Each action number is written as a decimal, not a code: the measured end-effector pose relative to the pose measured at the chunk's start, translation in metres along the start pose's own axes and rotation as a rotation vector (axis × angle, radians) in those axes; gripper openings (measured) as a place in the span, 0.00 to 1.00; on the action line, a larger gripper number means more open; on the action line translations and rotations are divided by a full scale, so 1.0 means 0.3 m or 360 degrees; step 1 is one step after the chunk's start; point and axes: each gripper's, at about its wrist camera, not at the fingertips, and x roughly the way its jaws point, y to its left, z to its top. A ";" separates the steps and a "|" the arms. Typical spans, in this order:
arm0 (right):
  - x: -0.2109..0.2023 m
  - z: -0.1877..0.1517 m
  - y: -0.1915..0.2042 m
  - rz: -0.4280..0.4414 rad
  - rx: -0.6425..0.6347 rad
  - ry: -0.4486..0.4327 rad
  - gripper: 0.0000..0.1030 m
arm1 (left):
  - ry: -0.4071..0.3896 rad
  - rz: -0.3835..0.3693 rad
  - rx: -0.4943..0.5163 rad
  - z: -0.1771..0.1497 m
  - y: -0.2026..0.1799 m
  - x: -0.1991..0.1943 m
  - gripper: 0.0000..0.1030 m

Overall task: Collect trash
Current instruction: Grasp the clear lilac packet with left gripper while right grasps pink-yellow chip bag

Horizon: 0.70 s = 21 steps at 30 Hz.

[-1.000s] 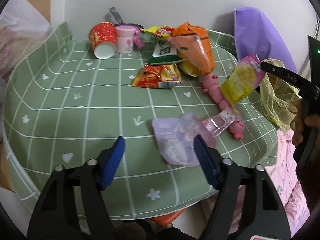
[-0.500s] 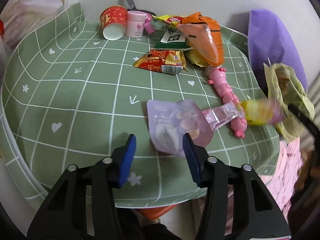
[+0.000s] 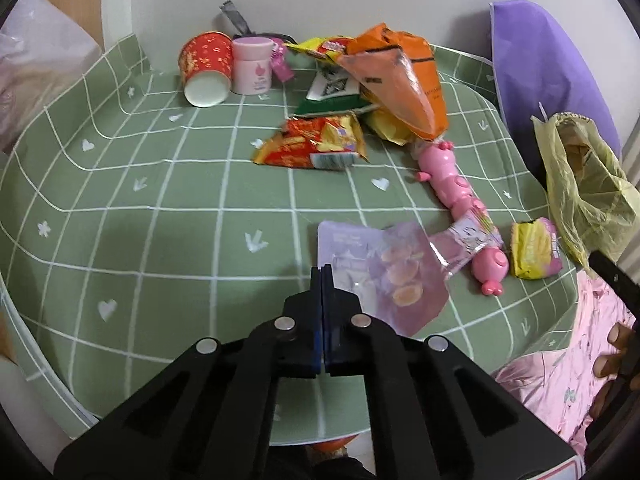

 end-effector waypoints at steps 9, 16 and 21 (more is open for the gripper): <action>0.118 -0.038 -0.012 -0.0164 0.0069 0.0083 0.55 | -0.0023 -0.0057 0.0013 -0.014 0.031 -0.011 0.00; 0.200 -0.004 0.056 -0.0237 -0.0118 0.0068 0.34 | -0.0046 -0.0052 0.0066 -0.017 0.015 -0.030 0.00; 0.179 0.032 0.114 -0.0164 -0.0245 0.0050 0.03 | -0.0076 -0.0037 0.0060 0.009 0.032 -0.052 0.00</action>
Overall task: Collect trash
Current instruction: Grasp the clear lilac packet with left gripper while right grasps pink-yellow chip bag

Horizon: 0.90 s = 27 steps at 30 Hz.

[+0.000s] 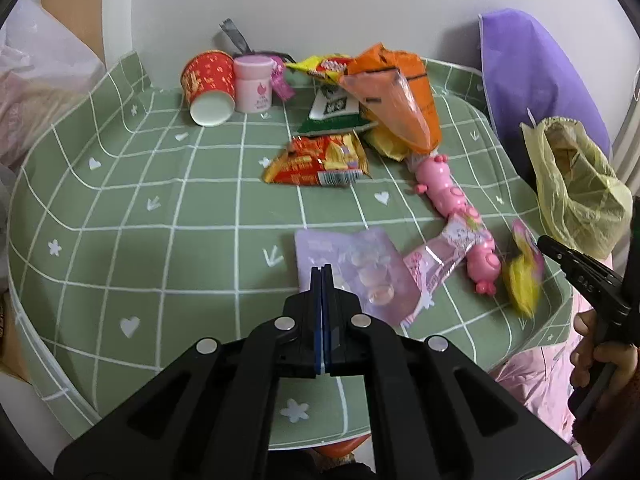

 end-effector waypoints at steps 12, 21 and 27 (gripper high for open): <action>-0.125 -0.005 -0.052 0.0095 0.0135 -0.0070 0.06 | 0.0100 -0.0130 -0.0326 -0.089 0.050 -0.021 0.25; -0.155 -0.074 -0.070 0.0191 0.0304 -0.0015 0.55 | 0.0077 -0.0014 -0.0365 -0.032 0.008 0.051 0.24; -0.127 -0.116 0.042 0.0163 0.0263 0.0053 0.55 | 0.0079 0.0018 -0.0237 0.003 -0.013 0.076 0.01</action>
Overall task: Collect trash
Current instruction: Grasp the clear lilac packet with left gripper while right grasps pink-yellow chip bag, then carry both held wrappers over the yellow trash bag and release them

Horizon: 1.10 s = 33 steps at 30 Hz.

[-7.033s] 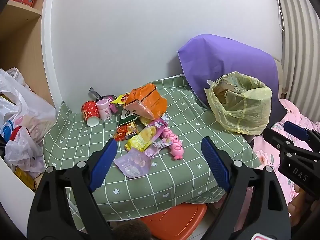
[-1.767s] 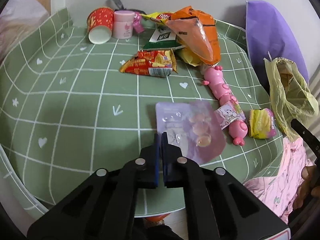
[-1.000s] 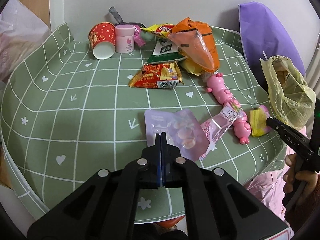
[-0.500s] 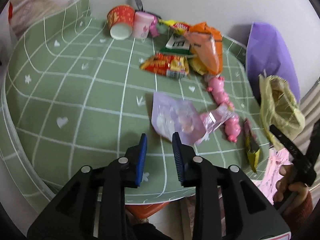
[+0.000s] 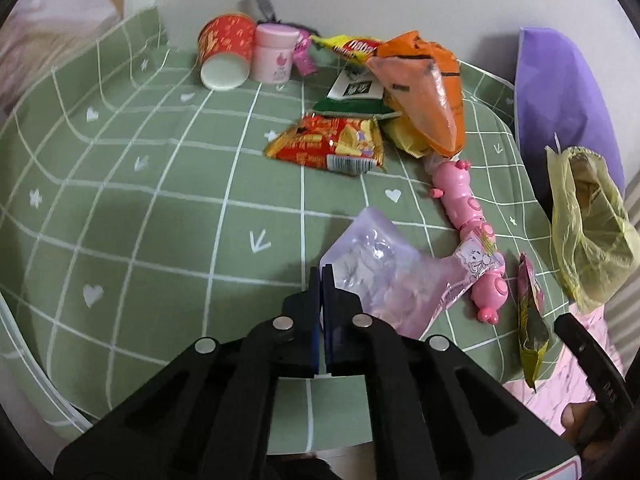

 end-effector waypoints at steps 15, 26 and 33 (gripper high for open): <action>0.123 0.039 0.097 -0.0135 -0.0144 -0.0013 0.11 | -0.0188 -0.0026 0.0112 0.087 0.061 -0.142 0.01; -0.072 0.268 0.076 -0.0094 -0.0163 -0.0235 0.08 | -0.0396 -0.0335 0.0333 0.341 -0.162 -0.230 0.01; -0.278 0.448 0.017 -0.0294 -0.0111 -0.0470 0.08 | -0.0455 -0.0606 0.0625 0.518 -0.438 -0.245 0.01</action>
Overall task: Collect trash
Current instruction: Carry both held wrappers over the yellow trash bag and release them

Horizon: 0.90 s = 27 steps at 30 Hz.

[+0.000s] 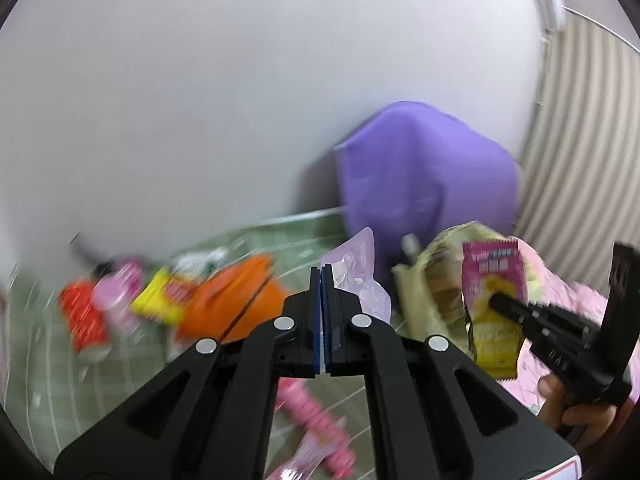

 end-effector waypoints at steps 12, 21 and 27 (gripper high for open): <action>-0.269 0.160 -0.310 -0.0590 0.0156 -0.0187 0.08 | 0.0174 -0.0662 0.0227 0.214 -0.298 0.286 0.01; -0.234 0.214 -0.553 -0.0622 0.0144 -0.0183 0.08 | 0.0445 -0.0856 0.0478 0.183 -0.715 0.567 0.01; -0.056 0.242 -0.668 -0.0381 0.0169 -0.0140 0.08 | 0.0614 -0.0517 0.0922 0.042 -0.833 0.714 0.01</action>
